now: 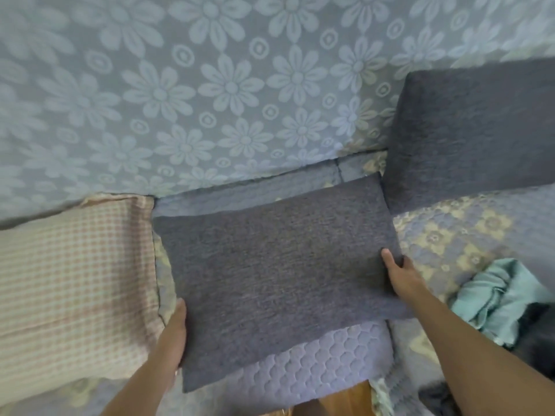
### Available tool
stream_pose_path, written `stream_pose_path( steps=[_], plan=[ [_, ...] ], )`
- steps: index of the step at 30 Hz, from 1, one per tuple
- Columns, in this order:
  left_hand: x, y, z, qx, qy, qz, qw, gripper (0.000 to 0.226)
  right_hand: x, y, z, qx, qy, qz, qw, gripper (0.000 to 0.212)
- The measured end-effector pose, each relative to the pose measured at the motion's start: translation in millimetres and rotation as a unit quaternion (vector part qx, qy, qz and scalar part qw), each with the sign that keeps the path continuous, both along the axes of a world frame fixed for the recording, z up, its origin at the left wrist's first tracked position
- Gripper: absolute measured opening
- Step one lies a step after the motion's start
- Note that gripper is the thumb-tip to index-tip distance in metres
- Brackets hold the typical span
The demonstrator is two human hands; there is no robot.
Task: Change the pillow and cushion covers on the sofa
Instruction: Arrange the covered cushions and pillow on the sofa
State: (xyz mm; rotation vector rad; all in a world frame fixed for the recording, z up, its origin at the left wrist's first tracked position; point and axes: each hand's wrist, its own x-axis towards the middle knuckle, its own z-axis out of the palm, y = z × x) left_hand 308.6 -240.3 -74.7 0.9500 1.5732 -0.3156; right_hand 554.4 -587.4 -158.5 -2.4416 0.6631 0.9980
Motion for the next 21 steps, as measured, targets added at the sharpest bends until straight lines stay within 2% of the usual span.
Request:
stream_pose_path(
  steps=[1, 4, 5, 7, 9, 12, 14, 15, 17, 19, 21],
  plan=[
    [-2.7, -1.1, 8.6, -0.013, -0.003, 0.007, 1.000, 0.064, -2.6, -1.0, 8.3, 0.012, 0.004, -0.012, 1.000, 0.103],
    [-19.8, 13.8, 22.3, -0.008, -0.016, -0.028, 0.999, 0.086, -4.6, 7.0, 53.0, 0.055, -0.022, -0.024, 0.998, 0.090],
    [-23.2, 26.7, 26.9, 0.007, -0.021, -0.041, 0.999, 0.085, 0.8, 12.8, 72.7, 0.068, -0.035, -0.020, 0.997, 0.087],
    [-11.8, 51.5, 60.4, 0.025, -0.041, -0.053, 0.997, 0.062, 25.1, 25.6, 114.7, 0.105, -0.064, -0.001, 0.992, 0.081],
    [14.2, 76.4, 107.1, 0.055, -0.078, -0.049, 0.994, 0.049, 62.2, 44.6, 163.2, 0.151, -0.121, 0.019, 0.981, 0.071],
    [53.7, 120.4, 155.8, 0.141, -0.185, 0.017, 0.972, 0.033, 117.7, 80.0, 231.5, 0.297, -0.231, -0.081, 0.923, 0.062],
    [70.3, 133.7, 174.5, 0.159, -0.253, 0.058, 0.953, 0.039, 129.6, 102.5, 257.3, 0.329, -0.322, -0.136, 0.877, 0.065],
    [72.7, 130.3, 178.9, 0.164, -0.252, 0.033, 0.953, 0.044, 124.0, 115.3, 264.9, 0.332, -0.348, -0.127, 0.867, 0.064],
    [69.7, 109.2, 182.7, 0.167, -0.209, -0.068, 0.961, 0.037, 96.3, 139.3, 260.2, 0.323, -0.333, -0.070, 0.883, 0.062],
    [49.0, 75.9, 171.6, 0.126, -0.160, -0.139, 0.969, 0.025, 49.3, 158.9, 236.2, 0.294, -0.229, 0.026, 0.927, 0.062],
    [10.1, 44.6, 162.5, 0.067, -0.133, -0.152, 0.977, 0.030, -4.5, 174.1, 208.3, 0.282, -0.109, 0.102, 0.948, 0.061]
  ],
)
